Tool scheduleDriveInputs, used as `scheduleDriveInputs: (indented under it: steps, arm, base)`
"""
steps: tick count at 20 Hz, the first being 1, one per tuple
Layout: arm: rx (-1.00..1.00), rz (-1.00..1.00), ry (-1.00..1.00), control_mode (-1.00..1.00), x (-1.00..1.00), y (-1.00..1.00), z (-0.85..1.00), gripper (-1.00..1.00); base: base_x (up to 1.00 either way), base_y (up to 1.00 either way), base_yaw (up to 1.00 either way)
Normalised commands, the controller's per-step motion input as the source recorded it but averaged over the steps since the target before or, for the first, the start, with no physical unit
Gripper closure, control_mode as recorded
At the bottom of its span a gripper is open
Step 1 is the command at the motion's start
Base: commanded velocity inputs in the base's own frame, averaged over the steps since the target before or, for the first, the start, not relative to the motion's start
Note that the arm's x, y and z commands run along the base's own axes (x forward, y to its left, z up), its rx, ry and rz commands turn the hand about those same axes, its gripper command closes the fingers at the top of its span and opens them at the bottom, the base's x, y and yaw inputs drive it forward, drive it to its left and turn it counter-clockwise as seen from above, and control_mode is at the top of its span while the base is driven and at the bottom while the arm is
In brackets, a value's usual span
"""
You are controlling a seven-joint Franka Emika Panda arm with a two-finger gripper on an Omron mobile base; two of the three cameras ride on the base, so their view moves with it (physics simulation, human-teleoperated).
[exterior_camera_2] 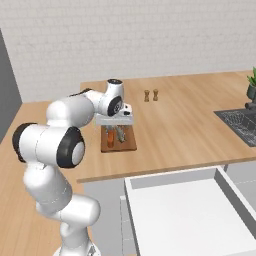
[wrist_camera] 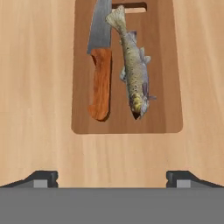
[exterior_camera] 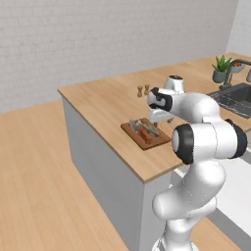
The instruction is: Pick up the knife from the drawer and place it on the cutting board. Then place the meat from the plate to the cutting board.
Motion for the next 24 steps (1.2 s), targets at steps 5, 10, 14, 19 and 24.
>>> scheduleDriveInputs:
  steps: [5,10,14,19,24]
  arm:
    - [0.0,0.0,0.0,-1.0,-1.0,0.08,0.32,-1.0]
    - [0.0,0.0,-0.01,-1.0,-1.0,0.0,0.35,-1.0]
    - [0.0,0.0,-0.03,-1.0,-1.0,0.0,0.47,-1.0]
    - [0.0,0.0,-0.02,-1.0,-0.73,0.0,0.65,-1.0]
    - [0.01,-0.02,-0.01,-1.0,-0.64,0.02,0.57,-1.0]
  base:
    - [0.0,0.0,0.0]
    - [0.0,0.0,0.0]
    - [0.0,0.0,0.0]
    - [0.0,0.0,0.0]
    - [0.0,0.0,0.0]
